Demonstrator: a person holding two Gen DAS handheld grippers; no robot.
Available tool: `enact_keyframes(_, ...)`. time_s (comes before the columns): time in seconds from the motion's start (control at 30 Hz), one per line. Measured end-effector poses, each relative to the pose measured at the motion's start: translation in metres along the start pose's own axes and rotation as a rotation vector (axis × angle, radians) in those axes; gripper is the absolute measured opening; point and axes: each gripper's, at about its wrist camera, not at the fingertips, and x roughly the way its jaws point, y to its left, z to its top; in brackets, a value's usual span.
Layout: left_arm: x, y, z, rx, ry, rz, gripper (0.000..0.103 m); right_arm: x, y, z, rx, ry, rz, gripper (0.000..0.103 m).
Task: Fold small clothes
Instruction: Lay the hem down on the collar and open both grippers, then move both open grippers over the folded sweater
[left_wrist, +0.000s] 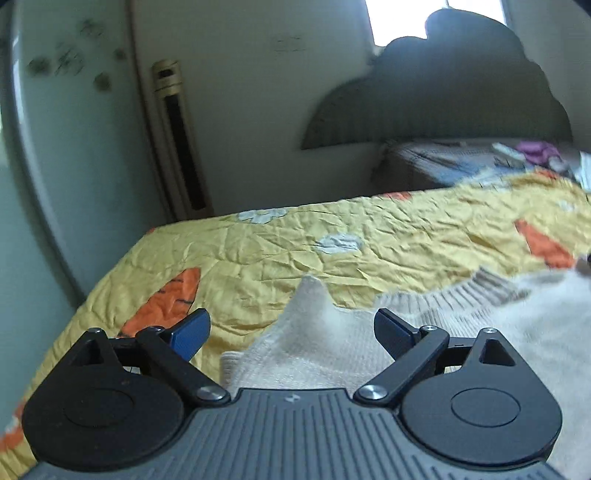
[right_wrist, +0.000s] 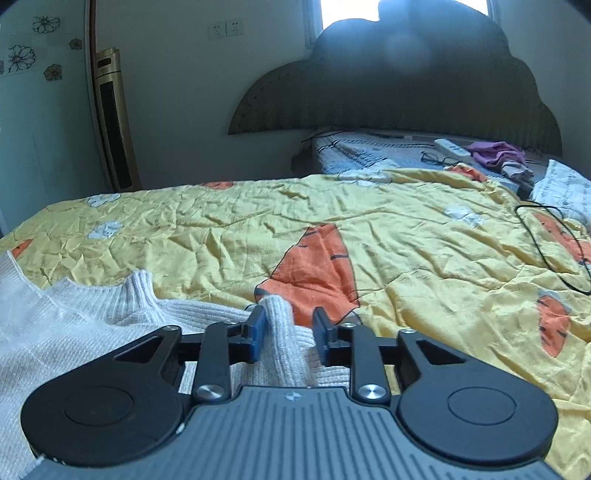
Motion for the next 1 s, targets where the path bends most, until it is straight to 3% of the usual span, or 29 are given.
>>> enact_keyframes(0.07,0.005,-0.015,-0.004,0.064,-0.001,-0.015,0.096,-0.019,0.006,0.000,-0.025,-0.056,0.009,0.051)
enact_keyframes(0.13,0.016,-0.017,-0.005,0.055,0.034,-0.020,0.096,-0.035,0.019,-0.001,-0.103,-0.070,0.071,0.053)
enact_keyframes(0.23,0.039,-0.004,-0.014,-0.050,0.134,0.026,0.096,-0.035,0.041,-0.010,-0.226,0.023,0.158,0.064)
enact_keyframes(0.33,0.052,0.015,-0.030,-0.139,0.212,0.041,0.096,-0.017,0.047,-0.021,-0.286,0.104,0.105,0.071)
enact_keyframes(0.37,0.051,0.021,-0.037,-0.171,0.213,0.031,0.097,-0.013,0.043,-0.023,-0.263,0.098,0.097,0.079)
enact_keyframes(0.43,0.048,0.027,-0.046,-0.209,0.202,0.014,0.098,-0.008,0.033,-0.024,-0.181,0.099,0.114,0.081)
enact_keyframes(0.57,0.045,0.030,-0.054,-0.244,0.183,0.006,0.098,-0.007,0.039,-0.036,-0.219,0.070,0.115,0.089)
enact_keyframes(1.0,0.035,0.034,-0.058,-0.286,0.180,-0.003,0.099,-0.007,0.040,-0.037,-0.218,0.064,0.116,0.093)
